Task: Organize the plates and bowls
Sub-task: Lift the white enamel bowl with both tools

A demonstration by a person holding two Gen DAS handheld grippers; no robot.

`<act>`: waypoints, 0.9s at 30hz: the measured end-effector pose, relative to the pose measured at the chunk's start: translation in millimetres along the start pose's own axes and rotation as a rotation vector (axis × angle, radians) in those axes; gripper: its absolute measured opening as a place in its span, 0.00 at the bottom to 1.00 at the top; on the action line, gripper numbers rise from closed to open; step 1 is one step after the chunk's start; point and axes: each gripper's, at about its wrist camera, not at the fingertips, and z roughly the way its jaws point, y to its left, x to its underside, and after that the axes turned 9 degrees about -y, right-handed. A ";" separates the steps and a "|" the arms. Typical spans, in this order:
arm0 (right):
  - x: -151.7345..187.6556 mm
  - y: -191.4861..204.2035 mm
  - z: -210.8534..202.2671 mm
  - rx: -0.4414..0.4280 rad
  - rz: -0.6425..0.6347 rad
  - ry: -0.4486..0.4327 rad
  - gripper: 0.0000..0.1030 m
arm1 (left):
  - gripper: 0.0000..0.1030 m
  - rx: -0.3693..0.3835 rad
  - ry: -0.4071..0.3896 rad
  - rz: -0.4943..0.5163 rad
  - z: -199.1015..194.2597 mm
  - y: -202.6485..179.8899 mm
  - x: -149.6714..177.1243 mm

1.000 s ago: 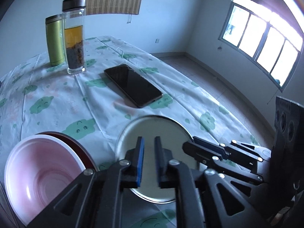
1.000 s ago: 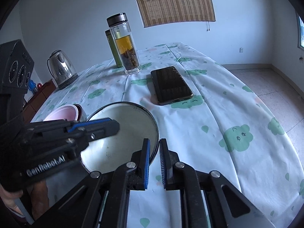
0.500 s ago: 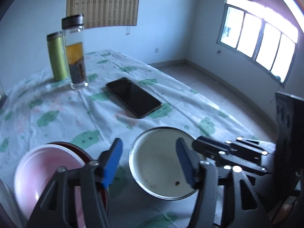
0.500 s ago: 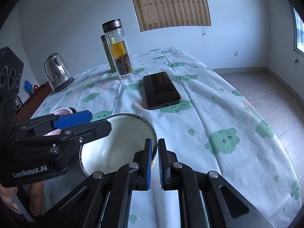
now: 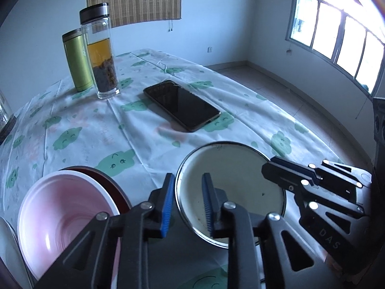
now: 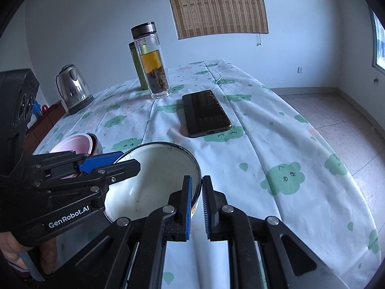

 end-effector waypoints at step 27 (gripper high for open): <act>-34.6 28.0 -48.9 -0.061 0.002 -0.109 0.11 | 0.20 0.030 -0.133 -0.105 -71.2 19.4 -20.6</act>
